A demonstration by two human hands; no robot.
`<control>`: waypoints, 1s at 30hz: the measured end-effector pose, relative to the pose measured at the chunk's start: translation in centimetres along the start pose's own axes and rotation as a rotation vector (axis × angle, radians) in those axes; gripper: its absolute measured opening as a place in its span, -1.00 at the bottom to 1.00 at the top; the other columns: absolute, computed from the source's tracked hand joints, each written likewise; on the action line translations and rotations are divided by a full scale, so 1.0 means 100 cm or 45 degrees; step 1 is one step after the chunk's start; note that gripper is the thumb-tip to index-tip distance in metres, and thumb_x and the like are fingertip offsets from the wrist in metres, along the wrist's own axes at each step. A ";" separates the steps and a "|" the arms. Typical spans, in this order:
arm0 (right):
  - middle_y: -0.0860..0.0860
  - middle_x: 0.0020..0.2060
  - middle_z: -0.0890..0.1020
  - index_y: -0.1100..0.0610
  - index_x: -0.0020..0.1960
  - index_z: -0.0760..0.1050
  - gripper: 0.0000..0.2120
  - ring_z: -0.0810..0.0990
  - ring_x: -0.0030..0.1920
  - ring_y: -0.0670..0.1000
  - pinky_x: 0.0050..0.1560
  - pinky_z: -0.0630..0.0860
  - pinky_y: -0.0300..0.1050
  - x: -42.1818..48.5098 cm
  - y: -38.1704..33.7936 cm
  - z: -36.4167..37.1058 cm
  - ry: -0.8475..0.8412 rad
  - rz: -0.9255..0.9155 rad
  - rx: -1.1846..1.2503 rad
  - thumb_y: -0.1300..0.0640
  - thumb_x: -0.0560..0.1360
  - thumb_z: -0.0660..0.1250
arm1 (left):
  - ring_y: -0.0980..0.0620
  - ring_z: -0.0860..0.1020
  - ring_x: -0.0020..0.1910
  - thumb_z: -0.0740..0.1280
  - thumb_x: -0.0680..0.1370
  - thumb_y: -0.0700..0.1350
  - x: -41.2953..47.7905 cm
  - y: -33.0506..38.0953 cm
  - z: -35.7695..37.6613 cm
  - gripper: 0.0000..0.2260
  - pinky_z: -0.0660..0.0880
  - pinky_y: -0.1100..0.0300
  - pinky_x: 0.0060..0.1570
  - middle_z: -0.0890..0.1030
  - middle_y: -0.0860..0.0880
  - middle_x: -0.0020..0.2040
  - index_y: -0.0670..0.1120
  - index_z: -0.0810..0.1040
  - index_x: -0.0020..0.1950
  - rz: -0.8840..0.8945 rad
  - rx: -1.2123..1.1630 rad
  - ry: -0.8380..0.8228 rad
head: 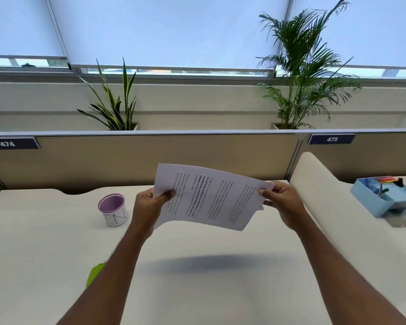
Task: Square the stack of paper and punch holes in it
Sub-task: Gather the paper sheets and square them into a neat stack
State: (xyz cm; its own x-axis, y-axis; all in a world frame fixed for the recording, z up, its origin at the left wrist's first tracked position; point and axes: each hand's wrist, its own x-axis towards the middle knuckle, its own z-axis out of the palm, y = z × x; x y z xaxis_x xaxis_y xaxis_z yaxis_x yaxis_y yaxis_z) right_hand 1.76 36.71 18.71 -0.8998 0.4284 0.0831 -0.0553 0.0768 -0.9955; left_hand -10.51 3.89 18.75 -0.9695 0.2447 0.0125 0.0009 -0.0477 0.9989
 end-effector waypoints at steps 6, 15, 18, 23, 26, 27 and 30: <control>0.03 -0.25 0.73 0.11 -0.16 0.64 -0.79 0.68 -0.24 -0.01 -0.23 0.64 -0.17 -0.010 0.019 0.018 0.054 -0.024 0.091 0.38 0.50 0.33 | -0.02 0.65 -0.21 0.47 0.43 -0.15 -0.014 -0.044 0.009 -0.96 0.59 0.20 -0.34 0.69 -0.05 -0.09 -0.03 0.66 -0.15 -0.027 -0.081 0.147; -0.01 -0.24 0.73 0.02 -0.15 0.58 -0.92 0.72 -0.27 -0.01 -0.37 0.58 -0.23 -0.033 0.065 0.044 0.179 -0.042 -0.177 0.09 0.52 0.38 | -0.12 0.64 -0.17 0.49 0.42 -0.13 -0.041 -0.122 0.023 -0.74 0.50 0.22 -0.29 0.69 -0.13 -0.11 -0.20 0.64 0.05 -0.086 0.441 0.288; -0.05 -0.26 0.72 0.04 -0.12 0.60 -0.95 0.70 -0.26 -0.05 -0.38 0.58 -0.21 -0.041 0.081 0.049 0.176 -0.006 -0.271 0.10 0.52 0.39 | -0.12 0.65 -0.15 0.47 0.44 -0.14 -0.049 -0.133 0.025 -0.77 0.50 0.24 -0.30 0.67 -0.08 -0.14 -0.20 0.64 0.05 -0.119 0.453 0.272; -0.01 -0.21 0.71 -0.06 -0.11 0.62 -0.88 0.70 -0.15 0.04 -0.28 0.63 0.02 -0.046 0.093 0.049 0.213 0.009 -0.277 0.14 0.53 0.36 | -0.03 0.62 -0.18 0.45 0.47 -0.13 -0.050 -0.135 0.028 -0.79 0.49 0.30 -0.29 0.66 -0.03 -0.15 -0.17 0.64 0.06 -0.047 0.424 0.341; 0.00 -0.17 0.73 -0.11 -0.09 0.62 -0.79 0.70 -0.11 0.07 -0.19 0.63 0.07 -0.047 0.097 0.047 0.210 0.060 -0.226 0.21 0.52 0.37 | -0.05 0.62 -0.13 0.46 0.45 -0.13 -0.050 -0.138 0.028 -0.76 0.54 0.18 -0.14 0.66 -0.03 -0.11 -0.18 0.63 0.08 -0.074 0.413 0.336; 0.01 -0.13 0.73 -0.10 -0.05 0.62 -0.77 0.70 -0.07 0.08 -0.13 0.64 0.10 -0.048 0.100 0.046 0.199 0.094 -0.210 0.24 0.52 0.36 | -0.07 0.62 -0.11 0.47 0.45 -0.13 -0.051 -0.141 0.028 -0.74 0.55 0.14 -0.10 0.66 -0.04 -0.09 -0.19 0.63 0.10 -0.101 0.395 0.342; -0.06 -0.17 0.75 -0.10 -0.06 0.64 -0.76 0.71 -0.09 0.05 -0.21 0.65 -0.07 -0.050 0.106 0.043 0.195 0.128 -0.259 0.24 0.52 0.35 | -0.10 0.63 -0.09 0.48 0.44 -0.12 -0.054 -0.145 0.028 -0.72 0.55 0.14 -0.11 0.66 -0.05 -0.09 -0.18 0.62 0.11 -0.142 0.344 0.336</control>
State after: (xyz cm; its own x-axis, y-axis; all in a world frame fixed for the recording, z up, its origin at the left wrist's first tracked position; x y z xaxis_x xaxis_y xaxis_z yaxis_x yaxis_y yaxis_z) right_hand 3.86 31.54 7.52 -0.8196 0.5729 0.0055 0.1332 0.1999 -0.9707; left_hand -4.62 5.97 4.30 -0.9970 -0.0250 -0.0736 -0.0774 0.2301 0.9701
